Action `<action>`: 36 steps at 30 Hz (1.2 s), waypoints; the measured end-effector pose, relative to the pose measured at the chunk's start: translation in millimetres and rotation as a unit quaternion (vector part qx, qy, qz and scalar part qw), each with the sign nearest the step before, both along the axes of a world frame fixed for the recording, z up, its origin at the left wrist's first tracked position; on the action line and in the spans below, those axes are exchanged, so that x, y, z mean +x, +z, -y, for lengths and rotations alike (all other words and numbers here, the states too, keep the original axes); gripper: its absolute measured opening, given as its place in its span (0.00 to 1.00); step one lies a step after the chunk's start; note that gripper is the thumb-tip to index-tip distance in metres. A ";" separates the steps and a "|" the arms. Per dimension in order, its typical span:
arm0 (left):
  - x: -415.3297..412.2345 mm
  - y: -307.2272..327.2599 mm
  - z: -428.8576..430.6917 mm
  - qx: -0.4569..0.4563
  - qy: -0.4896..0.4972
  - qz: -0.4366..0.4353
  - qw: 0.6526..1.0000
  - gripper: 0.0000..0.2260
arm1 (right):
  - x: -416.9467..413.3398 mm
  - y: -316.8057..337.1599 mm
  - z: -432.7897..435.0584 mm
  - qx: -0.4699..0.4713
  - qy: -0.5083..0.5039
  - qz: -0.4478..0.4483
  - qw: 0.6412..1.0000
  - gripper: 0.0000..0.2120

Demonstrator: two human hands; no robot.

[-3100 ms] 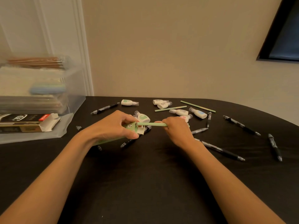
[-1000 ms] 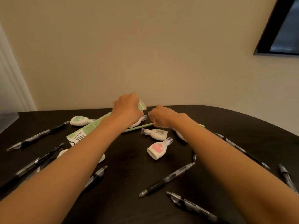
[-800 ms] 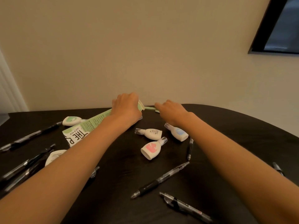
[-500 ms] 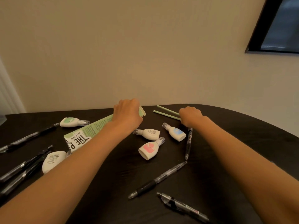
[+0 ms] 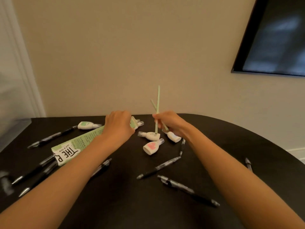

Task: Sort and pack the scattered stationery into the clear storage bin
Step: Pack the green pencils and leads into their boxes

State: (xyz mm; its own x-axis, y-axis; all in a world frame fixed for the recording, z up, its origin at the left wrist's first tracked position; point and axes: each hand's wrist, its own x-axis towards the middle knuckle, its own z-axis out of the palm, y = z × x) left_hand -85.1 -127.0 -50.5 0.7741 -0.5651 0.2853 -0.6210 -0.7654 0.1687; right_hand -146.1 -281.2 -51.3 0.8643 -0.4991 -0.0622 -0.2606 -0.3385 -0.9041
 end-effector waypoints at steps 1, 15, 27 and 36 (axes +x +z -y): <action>-4.0 1.2 -12.5 0.004 0.001 -0.003 1.000 0.14 | -5.4 -0.7 -14.0 0.096 0.016 0.009 0.995 0.14; -33.8 -39.1 -142.1 0.020 0.035 -0.056 0.998 0.24 | -35.7 -71.0 -153.0 -0.090 -0.003 0.137 0.986 0.06; -39.2 -51.3 -159.7 -0.184 -0.045 -0.069 0.980 0.26 | -39.9 -85.8 -152.4 -0.283 0.032 0.100 0.953 0.09; -38.5 -34.4 -180.4 -0.227 -0.170 -0.220 0.933 0.20 | -50.9 -80.8 -125.2 -0.371 0.003 0.075 0.925 0.13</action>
